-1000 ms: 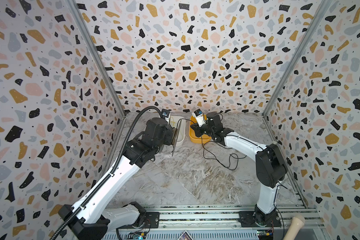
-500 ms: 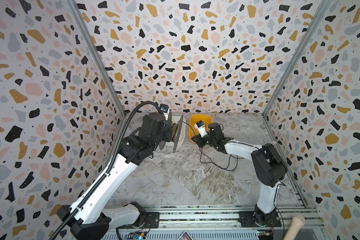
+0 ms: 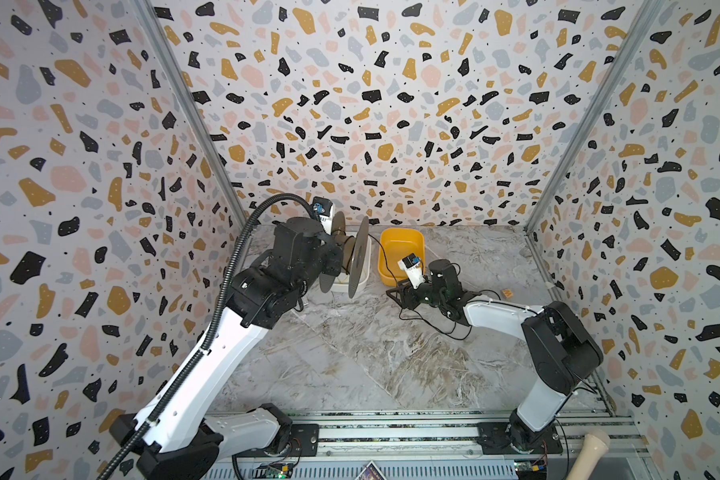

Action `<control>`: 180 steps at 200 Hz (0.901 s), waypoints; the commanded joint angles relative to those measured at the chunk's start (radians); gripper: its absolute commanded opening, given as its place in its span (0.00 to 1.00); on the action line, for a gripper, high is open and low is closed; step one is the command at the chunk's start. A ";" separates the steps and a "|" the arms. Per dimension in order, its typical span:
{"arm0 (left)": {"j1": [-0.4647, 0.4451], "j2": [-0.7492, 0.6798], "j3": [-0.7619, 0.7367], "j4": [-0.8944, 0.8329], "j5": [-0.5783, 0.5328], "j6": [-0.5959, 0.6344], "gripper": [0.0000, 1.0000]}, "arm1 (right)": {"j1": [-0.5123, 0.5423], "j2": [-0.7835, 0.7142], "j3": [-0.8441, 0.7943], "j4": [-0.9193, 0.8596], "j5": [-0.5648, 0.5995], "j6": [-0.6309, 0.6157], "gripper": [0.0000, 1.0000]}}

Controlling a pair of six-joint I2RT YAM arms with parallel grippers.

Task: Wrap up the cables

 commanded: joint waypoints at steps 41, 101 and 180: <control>0.005 -0.013 0.042 0.085 0.004 -0.011 0.00 | 0.004 -0.084 -0.050 0.038 -0.017 -0.018 0.55; 0.005 -0.012 0.053 0.084 0.015 -0.020 0.00 | 0.013 -0.045 -0.070 0.055 -0.030 0.002 0.14; 0.026 0.075 0.126 0.059 -0.046 -0.144 0.00 | 0.104 -0.026 -0.122 0.025 0.157 0.025 0.00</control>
